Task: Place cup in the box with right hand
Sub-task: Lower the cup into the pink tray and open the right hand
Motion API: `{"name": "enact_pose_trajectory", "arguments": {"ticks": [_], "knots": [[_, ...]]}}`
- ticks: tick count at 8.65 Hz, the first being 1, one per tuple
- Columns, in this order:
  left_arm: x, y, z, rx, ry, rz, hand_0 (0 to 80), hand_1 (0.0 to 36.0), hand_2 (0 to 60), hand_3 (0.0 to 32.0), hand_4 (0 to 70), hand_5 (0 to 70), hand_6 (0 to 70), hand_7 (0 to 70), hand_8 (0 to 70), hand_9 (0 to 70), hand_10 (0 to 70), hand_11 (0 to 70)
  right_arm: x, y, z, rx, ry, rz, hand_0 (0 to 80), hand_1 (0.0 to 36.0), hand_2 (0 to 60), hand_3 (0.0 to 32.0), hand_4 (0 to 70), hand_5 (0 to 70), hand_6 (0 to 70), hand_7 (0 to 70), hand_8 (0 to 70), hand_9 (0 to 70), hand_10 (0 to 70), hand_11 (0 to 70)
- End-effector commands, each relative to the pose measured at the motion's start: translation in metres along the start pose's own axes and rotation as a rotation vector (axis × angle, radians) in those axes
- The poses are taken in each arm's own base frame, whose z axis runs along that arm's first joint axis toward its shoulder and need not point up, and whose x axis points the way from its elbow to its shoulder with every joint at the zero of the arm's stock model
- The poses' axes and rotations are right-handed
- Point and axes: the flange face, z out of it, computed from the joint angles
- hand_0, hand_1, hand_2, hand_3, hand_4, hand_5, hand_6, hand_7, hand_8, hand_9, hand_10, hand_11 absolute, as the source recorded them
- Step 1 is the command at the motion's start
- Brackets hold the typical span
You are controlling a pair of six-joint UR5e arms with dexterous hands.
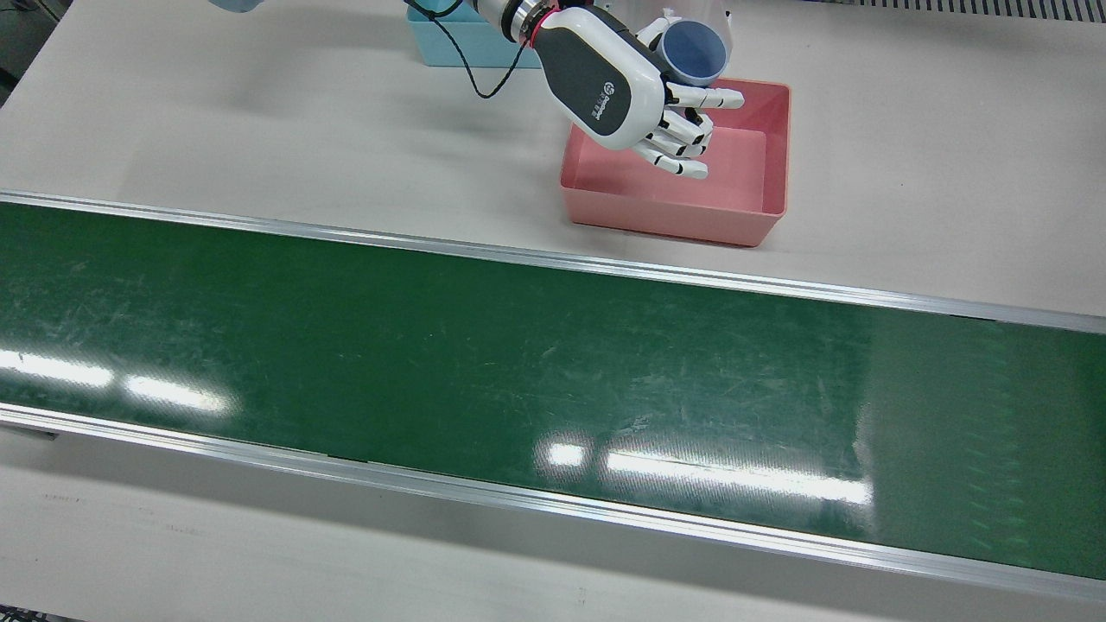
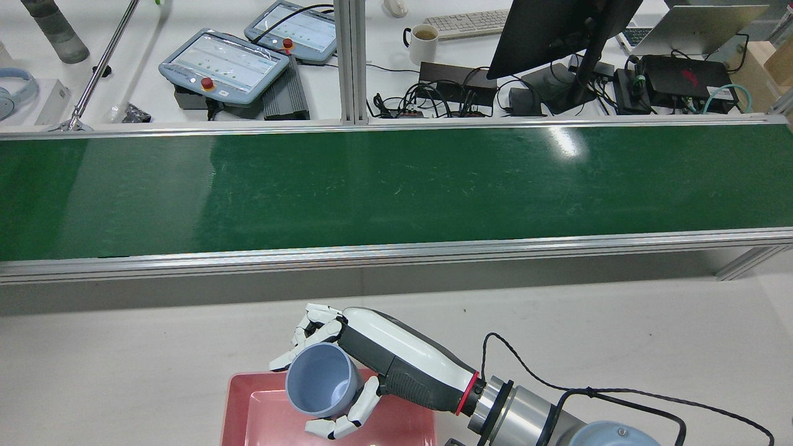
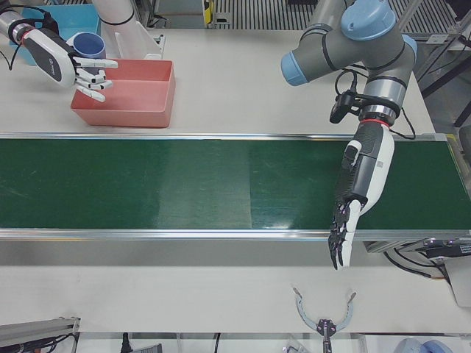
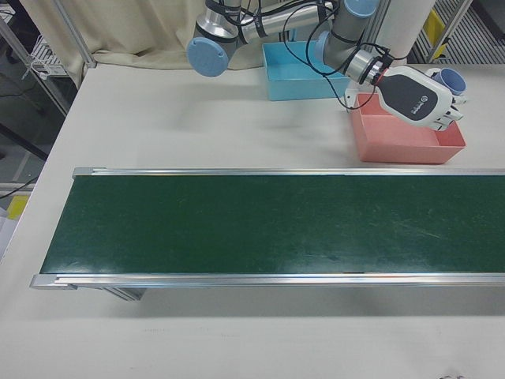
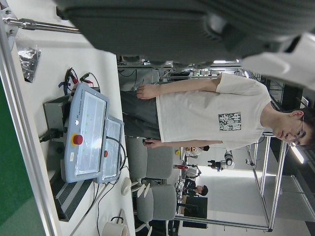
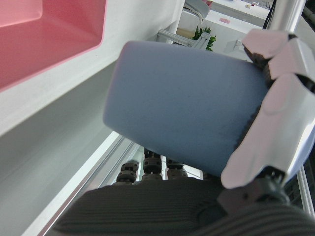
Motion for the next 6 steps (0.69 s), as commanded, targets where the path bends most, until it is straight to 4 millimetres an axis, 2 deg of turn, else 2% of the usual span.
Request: {"name": "enact_pose_trajectory", "arguments": {"ticks": [1, 3, 4, 5, 6], "knots": [[-0.0003, 0.0001, 0.0002, -0.001, -0.001, 0.000, 0.0, 0.0, 0.0, 0.0, 0.0, 0.0, 0.0, 0.0, 0.0, 0.0, 0.0, 0.0, 0.0118, 0.0010, 0.0000, 0.011, 0.013, 0.003, 39.2, 0.0, 0.0, 0.0, 27.4, 0.0, 6.1, 31.7, 0.7, 8.4, 0.0, 0.0], [-0.0001, 0.0001, 0.0002, -0.001, 0.000, 0.000, 0.0, 0.0, 0.0, 0.0, 0.0, 0.0, 0.0, 0.0, 0.0, 0.0, 0.0, 0.0, 0.0076, -0.0042, 0.0008, 0.014, 0.011, -0.004, 24.8, 0.0, 0.0, 0.0, 25.3, 0.0, 5.7, 33.5, 1.5, 10.2, 0.0, 0.0], [0.0000, 0.0008, 0.0007, -0.001, 0.000, 0.000, 0.0, 0.0, 0.0, 0.0, 0.0, 0.0, 0.0, 0.0, 0.0, 0.0, 0.0, 0.0, 0.0037, -0.0071, 0.0016, 0.017, 0.004, -0.007, 0.0, 0.0, 23.2, 0.0, 15.6, 0.0, 9.3, 49.7, 4.0, 16.0, 0.0, 0.0], [0.0005, 0.0000, -0.0003, 0.000, 0.000, 0.000, 0.0, 0.0, 0.0, 0.0, 0.0, 0.0, 0.0, 0.0, 0.0, 0.0, 0.0, 0.0, 0.0037, -0.0073, 0.0015, 0.018, 0.005, -0.008, 0.0, 0.0, 26.2, 0.0, 19.4, 0.0, 11.4, 60.3, 5.4, 19.6, 0.1, 0.0], [-0.0001, 0.0000, 0.0001, 0.000, 0.000, 0.000, 0.0, 0.0, 0.0, 0.0, 0.0, 0.0, 0.0, 0.0, 0.0, 0.0, 0.0, 0.0, 0.0038, -0.0072, 0.0015, 0.017, 0.006, -0.008, 0.0, 0.0, 19.8, 0.0, 19.5, 0.0, 12.1, 65.0, 6.0, 21.1, 0.1, 0.0]]}}
